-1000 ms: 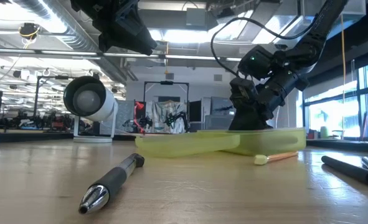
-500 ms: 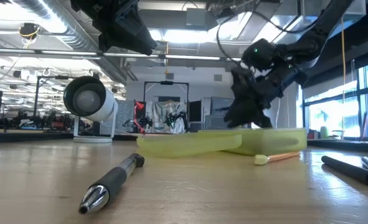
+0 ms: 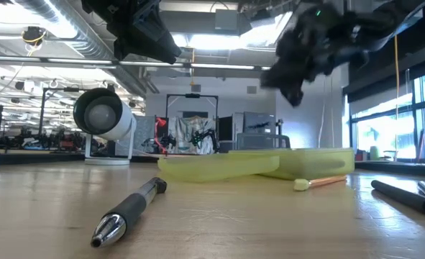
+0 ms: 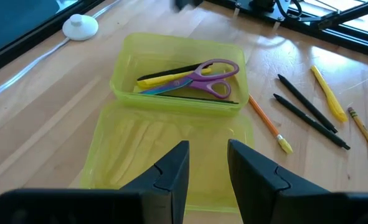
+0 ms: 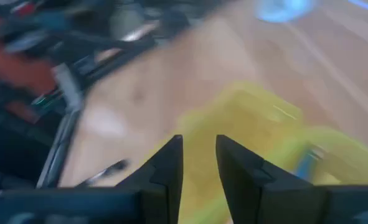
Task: Pick & place school supplies into a supply box
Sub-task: Put the yellow pen into the yellow supply box
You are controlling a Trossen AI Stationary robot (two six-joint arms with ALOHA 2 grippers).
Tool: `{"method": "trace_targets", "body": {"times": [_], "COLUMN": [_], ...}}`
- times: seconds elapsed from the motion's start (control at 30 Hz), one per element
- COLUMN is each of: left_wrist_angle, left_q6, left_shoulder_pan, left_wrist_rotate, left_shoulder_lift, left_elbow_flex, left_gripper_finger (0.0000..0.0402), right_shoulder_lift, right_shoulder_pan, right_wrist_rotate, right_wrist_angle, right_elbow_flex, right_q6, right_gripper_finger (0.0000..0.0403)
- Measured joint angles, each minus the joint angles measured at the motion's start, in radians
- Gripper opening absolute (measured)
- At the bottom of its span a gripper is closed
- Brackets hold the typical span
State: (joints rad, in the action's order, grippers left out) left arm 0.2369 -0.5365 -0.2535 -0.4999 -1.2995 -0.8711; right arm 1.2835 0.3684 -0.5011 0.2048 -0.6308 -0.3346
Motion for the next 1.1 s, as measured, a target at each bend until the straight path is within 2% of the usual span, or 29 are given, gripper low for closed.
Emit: {"method": "trace_targets", "body": {"times": [0.13, 0.2, 0.43, 0.67, 0.87, 1.0, 1.1], "left_wrist_angle": [0.0, 0.0, 0.0, -0.001, -0.009, -0.01, -0.017], "left_q6": [0.0, 0.0, 0.0, 0.0, 0.0, 0.0, 0.0], "left_shoulder_pan": [0.0, 0.0, 0.0, 0.0, 0.0, 0.0, 0.0], "left_wrist_rotate": [0.0, 0.0, -0.001, -0.001, 0.059, 0.076, 0.076], "left_shoulder_lift": [0.0, 0.0, 0.0, 0.0, 0.0, 0.0, 0.0], "left_elbow_flex": [0.0, 0.0, 0.0, 0.0, 0.001, 0.001, 0.001], "left_gripper_finger": [0.0102, 0.0102, 0.0102, 0.0102, 0.0102, 0.0102, 0.0102], "right_shoulder_lift": [-0.123, -0.19, -0.332, -0.305, -0.26, -0.223, -0.186], "right_shoulder_pan": [-0.098, -0.161, -0.41, -0.602, -0.709, -0.795, -0.853], "right_wrist_rotate": [-0.09, -0.078, 0.224, 0.442, 0.431, 0.432, 0.48], "right_wrist_angle": [-0.079, -0.175, -0.522, -0.653, -0.802, -0.788, -0.799], "right_elbow_flex": [0.0, -0.001, 0.0, -0.037, -0.045, -0.046, -0.058], "right_q6": [0.177, 0.254, 0.4, 0.423, 0.417, 0.414, 0.392], "right_gripper_finger": [0.01, 0.01, 0.01, 0.01, 0.01, 0.01, 0.01]}}
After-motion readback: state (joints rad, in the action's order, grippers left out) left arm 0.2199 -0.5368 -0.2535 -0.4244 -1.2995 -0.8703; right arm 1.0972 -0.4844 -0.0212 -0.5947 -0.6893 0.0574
